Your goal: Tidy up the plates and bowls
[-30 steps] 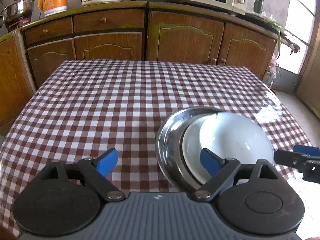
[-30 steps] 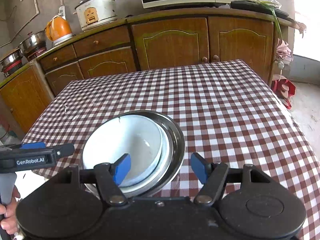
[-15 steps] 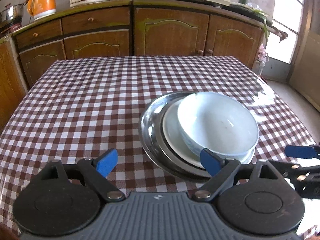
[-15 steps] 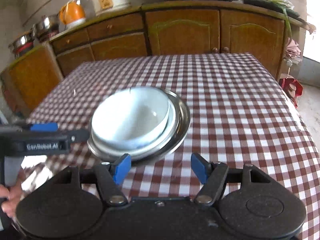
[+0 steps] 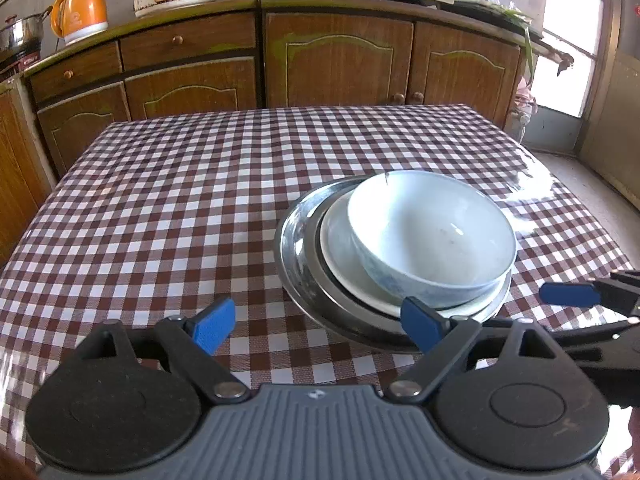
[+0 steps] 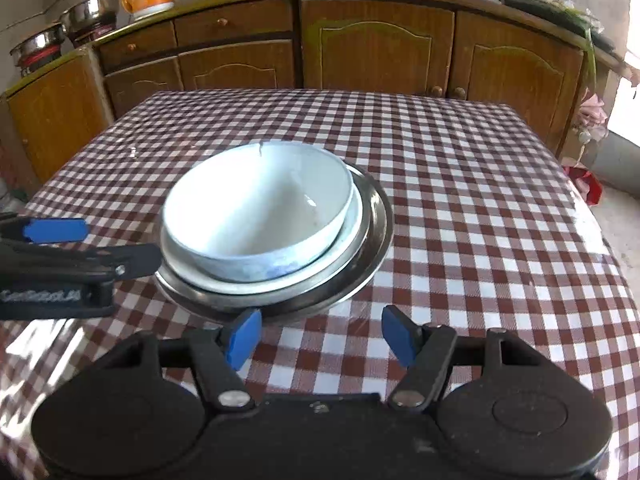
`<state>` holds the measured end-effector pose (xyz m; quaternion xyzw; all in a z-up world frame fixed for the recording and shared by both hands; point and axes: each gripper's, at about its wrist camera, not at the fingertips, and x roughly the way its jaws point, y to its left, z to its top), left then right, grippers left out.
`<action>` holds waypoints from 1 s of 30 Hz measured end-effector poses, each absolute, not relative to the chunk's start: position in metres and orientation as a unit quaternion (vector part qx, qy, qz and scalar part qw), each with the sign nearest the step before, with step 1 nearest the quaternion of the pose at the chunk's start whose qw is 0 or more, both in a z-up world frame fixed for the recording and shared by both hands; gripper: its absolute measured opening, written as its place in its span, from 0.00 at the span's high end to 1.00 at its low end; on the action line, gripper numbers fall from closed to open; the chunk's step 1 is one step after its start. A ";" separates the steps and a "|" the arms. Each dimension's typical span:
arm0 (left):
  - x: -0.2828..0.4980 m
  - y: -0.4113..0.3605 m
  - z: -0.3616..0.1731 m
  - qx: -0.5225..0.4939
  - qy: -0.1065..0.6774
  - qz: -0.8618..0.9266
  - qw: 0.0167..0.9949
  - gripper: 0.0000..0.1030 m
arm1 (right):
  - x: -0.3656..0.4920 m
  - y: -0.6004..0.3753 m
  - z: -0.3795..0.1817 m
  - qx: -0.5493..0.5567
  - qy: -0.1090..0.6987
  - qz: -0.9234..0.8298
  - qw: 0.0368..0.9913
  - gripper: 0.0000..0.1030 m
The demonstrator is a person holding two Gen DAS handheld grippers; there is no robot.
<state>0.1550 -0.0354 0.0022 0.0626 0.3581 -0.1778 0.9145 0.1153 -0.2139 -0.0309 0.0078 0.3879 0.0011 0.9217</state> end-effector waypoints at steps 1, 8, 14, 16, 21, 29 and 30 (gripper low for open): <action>0.155 -0.036 0.002 0.064 0.357 -0.177 0.915 0.10 | 0.119 -0.213 -0.033 0.008 0.392 -0.001 0.920 0.23; 0.158 -0.036 0.002 0.066 0.358 -0.176 0.914 0.10 | 0.120 -0.214 -0.032 0.007 0.394 0.013 0.919 0.23; 0.159 -0.034 0.002 0.062 0.358 -0.175 0.915 0.10 | 0.107 -0.225 -0.022 0.018 0.379 0.015 0.925 0.23; 0.159 -0.032 0.002 0.061 0.359 -0.171 0.916 0.10 | 0.107 -0.230 -0.021 0.023 0.379 0.010 0.925 0.23; 0.159 -0.028 0.004 0.054 0.358 -0.168 0.917 0.10 | 0.103 -0.240 -0.018 0.051 0.373 0.016 0.926 0.23; 0.163 -0.022 0.010 0.043 0.353 -0.155 0.922 0.07 | 0.097 -0.250 -0.010 0.059 0.354 0.000 0.933 0.23; 0.164 -0.022 0.011 0.042 0.353 -0.154 0.922 0.07 | 0.097 -0.250 -0.009 0.057 0.354 -0.001 0.934 0.23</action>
